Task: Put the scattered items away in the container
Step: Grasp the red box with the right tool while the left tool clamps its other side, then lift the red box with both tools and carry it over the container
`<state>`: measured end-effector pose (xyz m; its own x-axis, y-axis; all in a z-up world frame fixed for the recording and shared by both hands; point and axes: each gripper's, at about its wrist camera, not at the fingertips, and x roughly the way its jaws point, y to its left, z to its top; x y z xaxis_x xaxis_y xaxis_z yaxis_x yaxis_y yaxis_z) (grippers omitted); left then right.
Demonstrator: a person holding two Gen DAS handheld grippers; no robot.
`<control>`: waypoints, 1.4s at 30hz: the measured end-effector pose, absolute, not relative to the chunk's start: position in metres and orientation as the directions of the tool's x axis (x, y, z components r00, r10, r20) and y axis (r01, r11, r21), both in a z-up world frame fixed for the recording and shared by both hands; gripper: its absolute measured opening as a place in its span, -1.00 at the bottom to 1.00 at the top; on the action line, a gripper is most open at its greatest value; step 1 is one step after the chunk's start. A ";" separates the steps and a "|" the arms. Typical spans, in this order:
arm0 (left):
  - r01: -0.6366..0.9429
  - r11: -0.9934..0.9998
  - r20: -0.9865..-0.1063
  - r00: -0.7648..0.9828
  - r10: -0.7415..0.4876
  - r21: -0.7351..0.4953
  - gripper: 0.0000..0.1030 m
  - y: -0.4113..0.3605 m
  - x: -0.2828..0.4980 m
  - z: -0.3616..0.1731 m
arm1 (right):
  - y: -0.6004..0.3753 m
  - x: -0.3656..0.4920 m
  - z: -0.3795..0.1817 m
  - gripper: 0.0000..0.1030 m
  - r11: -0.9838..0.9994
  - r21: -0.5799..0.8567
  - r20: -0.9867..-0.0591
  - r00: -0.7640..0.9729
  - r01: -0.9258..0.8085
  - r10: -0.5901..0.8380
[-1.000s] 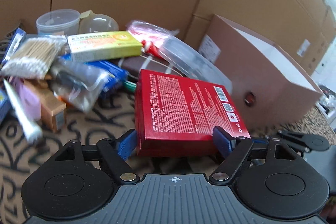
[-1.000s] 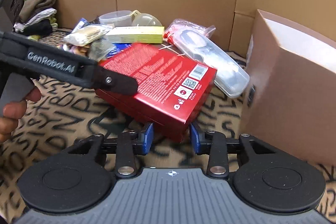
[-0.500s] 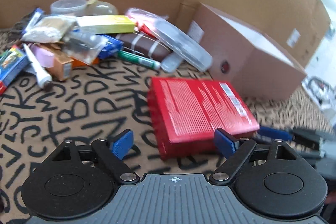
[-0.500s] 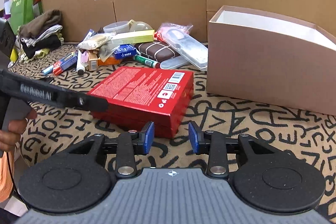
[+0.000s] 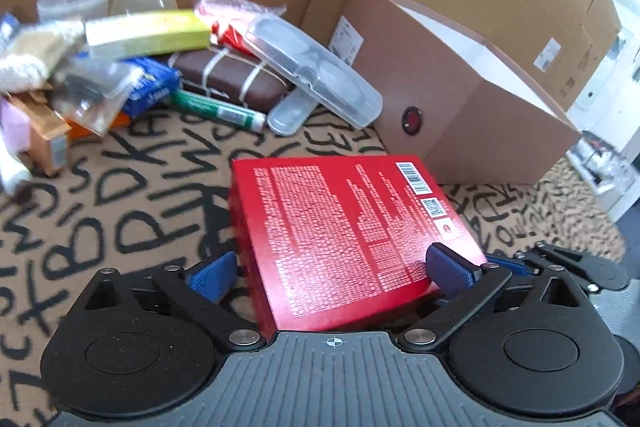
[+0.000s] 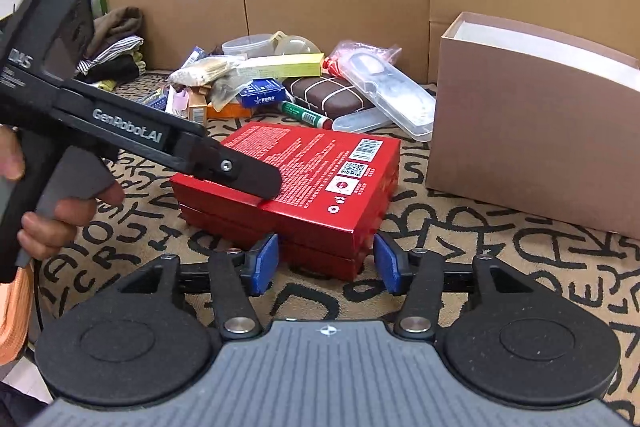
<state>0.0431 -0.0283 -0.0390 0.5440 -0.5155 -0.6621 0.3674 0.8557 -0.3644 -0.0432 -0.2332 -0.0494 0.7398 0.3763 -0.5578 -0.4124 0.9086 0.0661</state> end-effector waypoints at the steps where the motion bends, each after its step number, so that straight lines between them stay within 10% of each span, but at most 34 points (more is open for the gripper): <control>1: 0.367 0.852 -0.662 0.539 -0.522 -0.373 1.00 -0.028 0.044 -0.040 | -0.234 -0.042 -0.050 0.19 0.906 0.070 -0.559 0.736 -0.417 0.382; 21: 0.413 0.833 -0.645 0.532 -0.548 -0.368 0.99 -0.029 0.047 -0.044 | -0.213 -0.042 -0.051 0.30 0.872 -0.084 -0.581 0.734 -0.483 0.351; 42: 0.491 0.828 -0.488 0.672 -0.557 -0.270 0.89 -0.056 0.010 0.043 | -0.244 -0.080 0.022 0.16 0.898 -0.120 -0.408 0.846 -0.423 0.344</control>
<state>0.0099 -0.0557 0.0431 0.6721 -0.5572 -0.4877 0.4907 0.8284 -0.2701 -0.0803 -0.2443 0.0220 0.8456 0.3437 -0.4084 -0.4228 0.8983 -0.1196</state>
